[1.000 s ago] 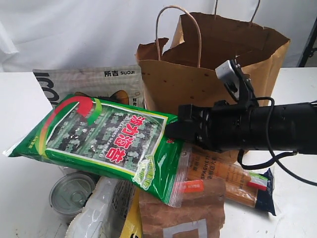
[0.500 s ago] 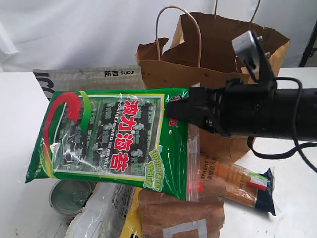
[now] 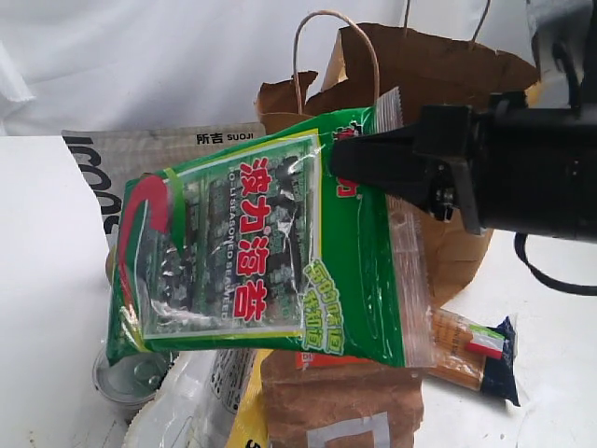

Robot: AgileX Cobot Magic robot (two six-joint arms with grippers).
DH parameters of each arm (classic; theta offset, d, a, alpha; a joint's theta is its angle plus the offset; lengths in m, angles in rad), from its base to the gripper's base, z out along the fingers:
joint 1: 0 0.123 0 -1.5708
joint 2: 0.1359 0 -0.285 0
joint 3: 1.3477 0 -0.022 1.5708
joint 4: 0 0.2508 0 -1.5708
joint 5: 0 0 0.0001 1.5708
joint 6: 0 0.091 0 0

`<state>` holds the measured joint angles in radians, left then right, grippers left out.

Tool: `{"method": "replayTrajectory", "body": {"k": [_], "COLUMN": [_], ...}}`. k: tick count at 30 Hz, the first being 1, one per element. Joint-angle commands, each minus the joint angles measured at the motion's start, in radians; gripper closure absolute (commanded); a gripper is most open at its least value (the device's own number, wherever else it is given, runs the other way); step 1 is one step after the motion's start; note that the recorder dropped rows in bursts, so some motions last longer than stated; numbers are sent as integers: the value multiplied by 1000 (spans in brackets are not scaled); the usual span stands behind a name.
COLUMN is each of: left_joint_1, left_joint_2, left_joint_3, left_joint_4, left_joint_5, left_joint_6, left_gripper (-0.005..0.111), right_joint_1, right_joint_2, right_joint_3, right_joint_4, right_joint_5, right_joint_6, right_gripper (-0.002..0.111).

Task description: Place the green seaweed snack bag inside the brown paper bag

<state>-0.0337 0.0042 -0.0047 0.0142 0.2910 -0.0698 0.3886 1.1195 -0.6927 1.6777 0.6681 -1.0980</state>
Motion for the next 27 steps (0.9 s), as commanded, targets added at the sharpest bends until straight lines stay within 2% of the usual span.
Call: {"method": "replayTrajectory", "body": {"k": [1,8,16,24,27], "left_joint_1": [-5,-5,-5,-5,-5], "left_joint_2": [-4,-4,-4,-4,-4], "left_joint_3": [5,5,5,5,5], "left_joint_4": [0,0,0,0,0], "left_joint_5": [-10,-10,-10,-10,-10], "left_joint_6": [-2,-2,-2,-2,-2], "left_gripper": [106,106,106,106,106], "right_joint_1": [1,-1,-1,-1,-1], "right_joint_2": [-57,-128,-166,-166,-164], "right_joint_3": [-5,-52,-193,-292,-326], "right_joint_4": [-49,-98,-389,-427,-641], "right_joint_5": [23,-5,-46,-2,3], "right_joint_6": [45,88,324,383,558], "right_gripper": [108,108,108,108,108]}}
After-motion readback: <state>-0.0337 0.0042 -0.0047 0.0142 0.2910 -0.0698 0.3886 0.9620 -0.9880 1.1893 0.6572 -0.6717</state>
